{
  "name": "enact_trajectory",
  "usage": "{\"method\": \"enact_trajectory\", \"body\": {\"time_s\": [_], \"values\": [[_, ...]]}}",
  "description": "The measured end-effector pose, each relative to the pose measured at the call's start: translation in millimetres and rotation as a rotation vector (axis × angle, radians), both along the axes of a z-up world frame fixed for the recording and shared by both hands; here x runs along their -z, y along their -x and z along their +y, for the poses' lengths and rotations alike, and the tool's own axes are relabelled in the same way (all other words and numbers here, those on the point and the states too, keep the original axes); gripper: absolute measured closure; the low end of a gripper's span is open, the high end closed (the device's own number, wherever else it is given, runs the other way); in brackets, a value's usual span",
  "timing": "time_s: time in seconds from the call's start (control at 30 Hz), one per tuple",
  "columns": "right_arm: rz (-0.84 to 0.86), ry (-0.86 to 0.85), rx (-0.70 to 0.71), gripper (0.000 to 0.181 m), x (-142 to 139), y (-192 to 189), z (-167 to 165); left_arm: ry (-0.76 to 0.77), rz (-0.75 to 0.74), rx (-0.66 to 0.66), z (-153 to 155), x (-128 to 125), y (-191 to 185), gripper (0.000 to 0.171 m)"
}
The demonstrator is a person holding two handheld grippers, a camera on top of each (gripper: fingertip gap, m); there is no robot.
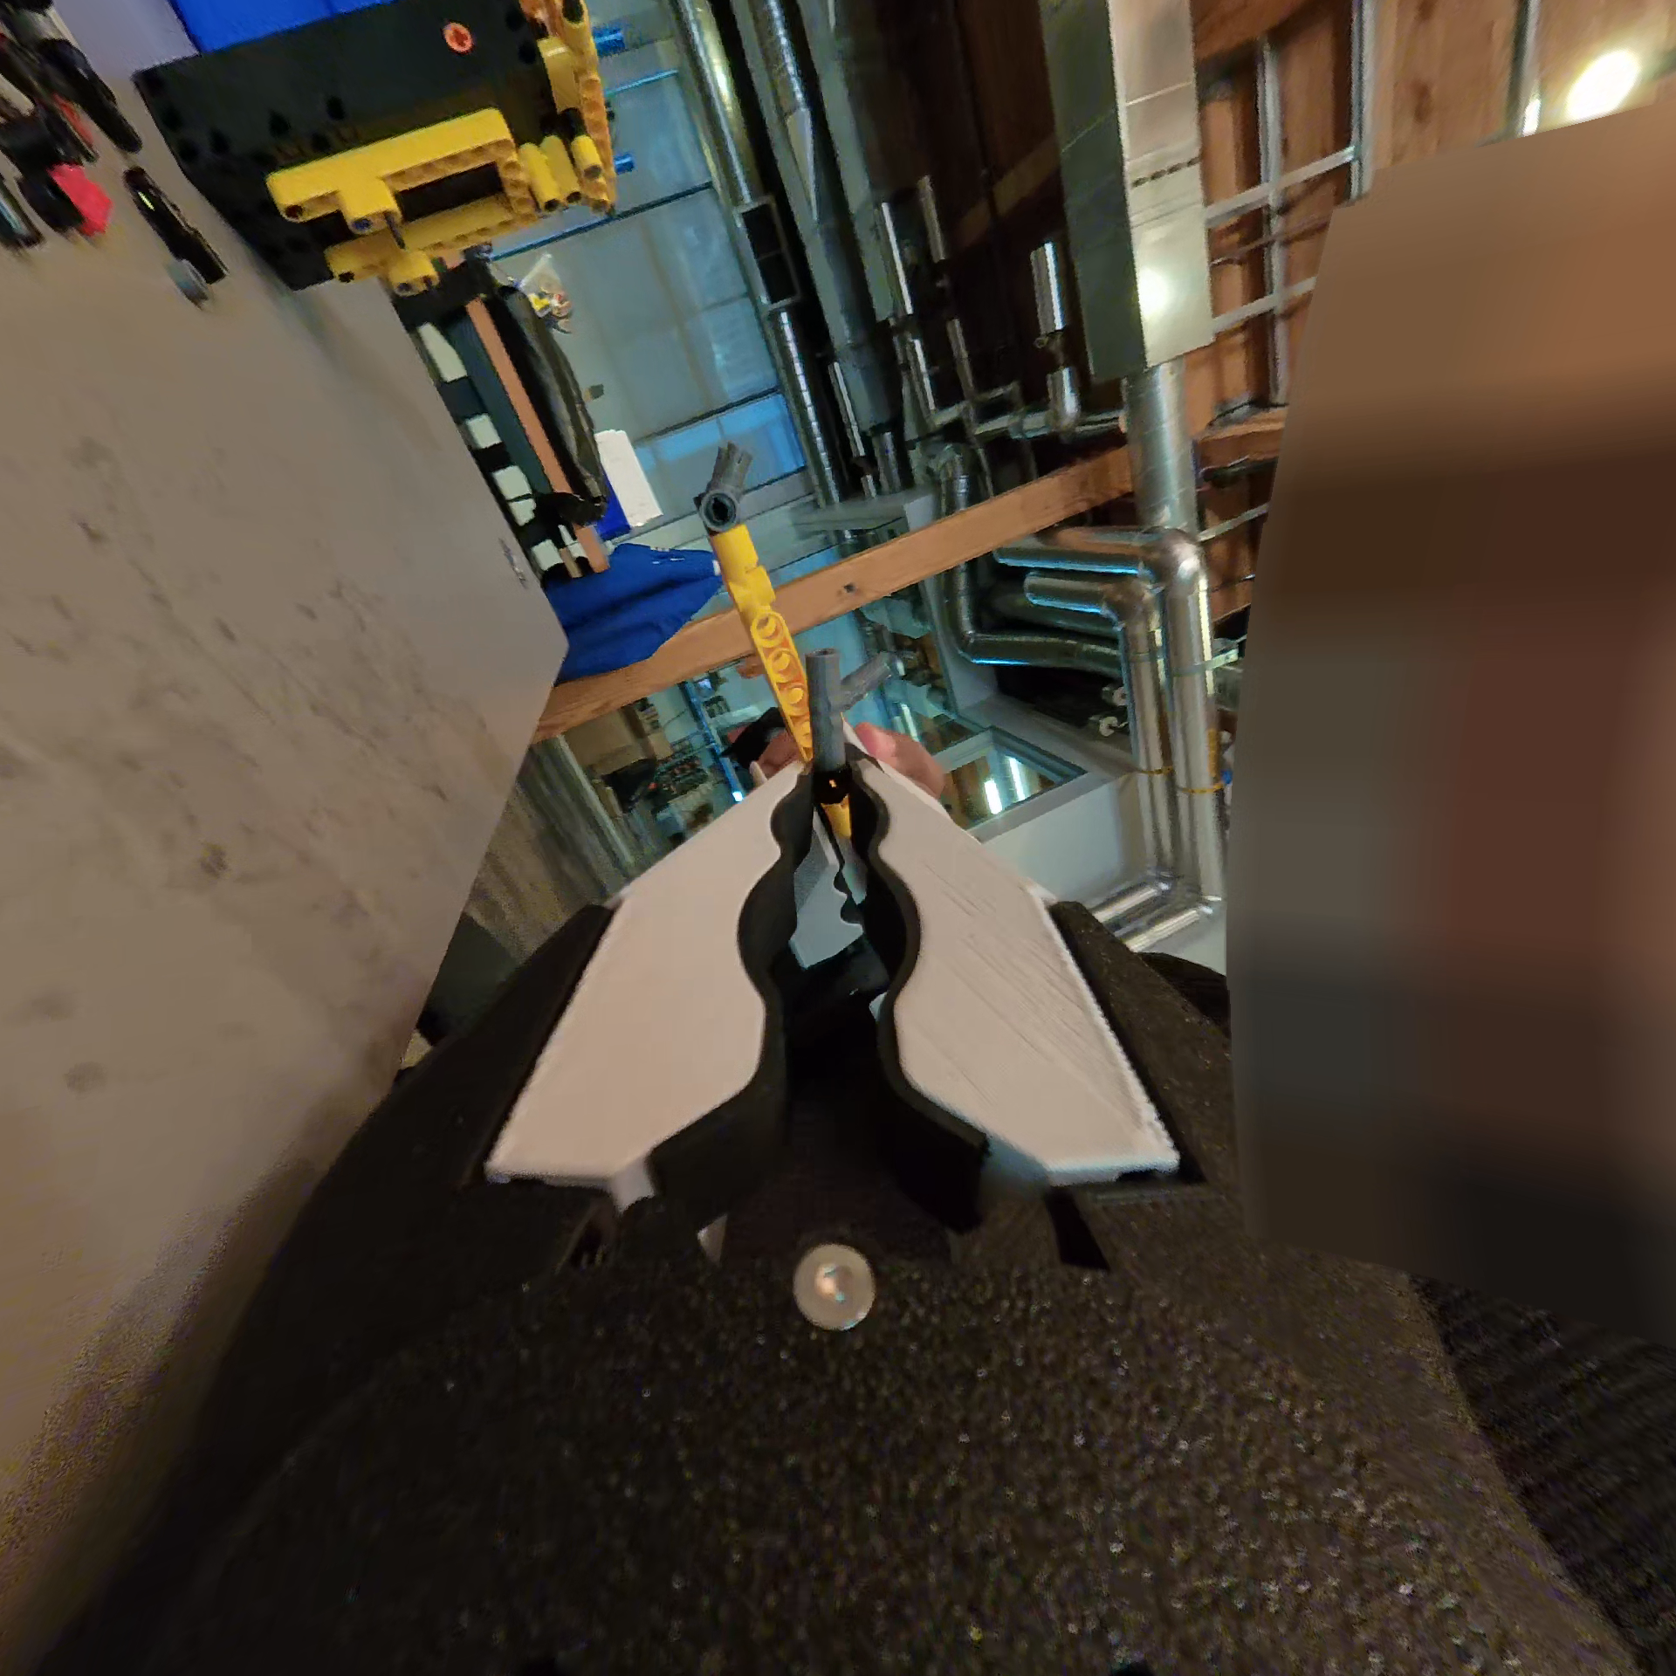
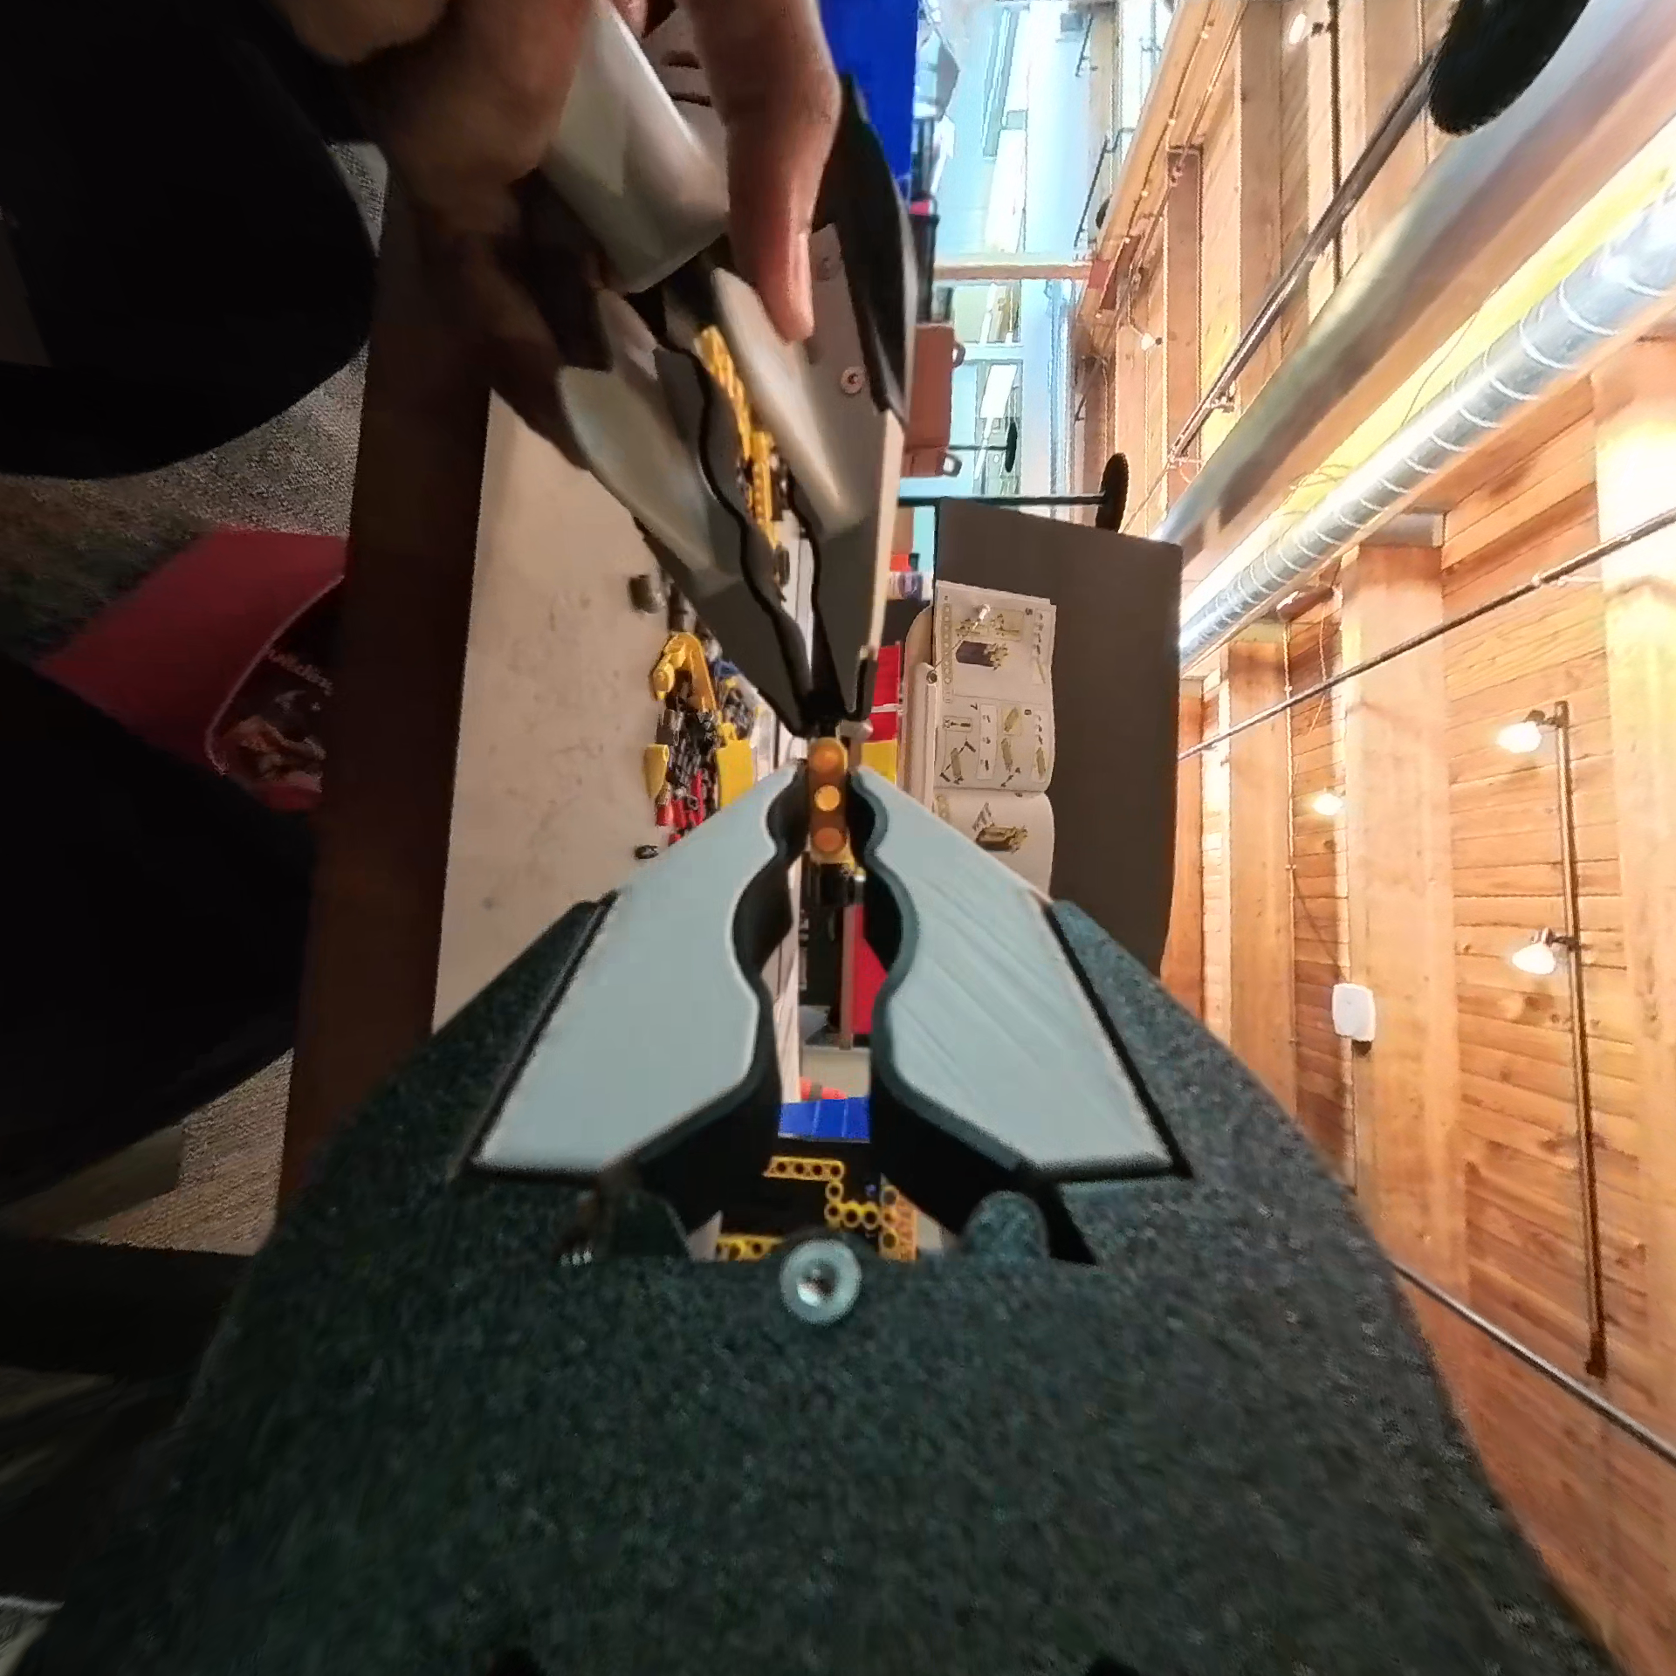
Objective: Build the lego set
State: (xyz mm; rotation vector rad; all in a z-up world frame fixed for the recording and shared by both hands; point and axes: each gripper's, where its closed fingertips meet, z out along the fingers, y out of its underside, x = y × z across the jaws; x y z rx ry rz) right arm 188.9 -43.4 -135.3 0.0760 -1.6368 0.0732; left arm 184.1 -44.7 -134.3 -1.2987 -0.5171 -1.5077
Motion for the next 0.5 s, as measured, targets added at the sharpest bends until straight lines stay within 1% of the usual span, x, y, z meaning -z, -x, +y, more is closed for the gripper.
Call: {"method": "enact_trajectory", "body": {"time_s": [0.17,0.23,0.4,0.5], "values": [[-0.023,0.003,-0.045,0.175,4.0,0.5,-1.6,0.036,0.150,-0.024,-1.0,4.6,0.3,0.167],[-0.039,0.041,-0.056,0.175,3.8,0.7,-2.0,0.038,0.196,-0.040,-1.4,4.2,0.4,0.167],[-0.053,0.115,-0.088,0.175,-0.9,0.4,-4.0,0.013,0.239,-0.049,-3.2,-1.3,-0.2,0.167],[-0.063,0.115,-0.113,0.175,-2.2,0.3,-5.9,0.003,0.236,-0.048,-4.8,-2.3,-0.4,0.167]]}}
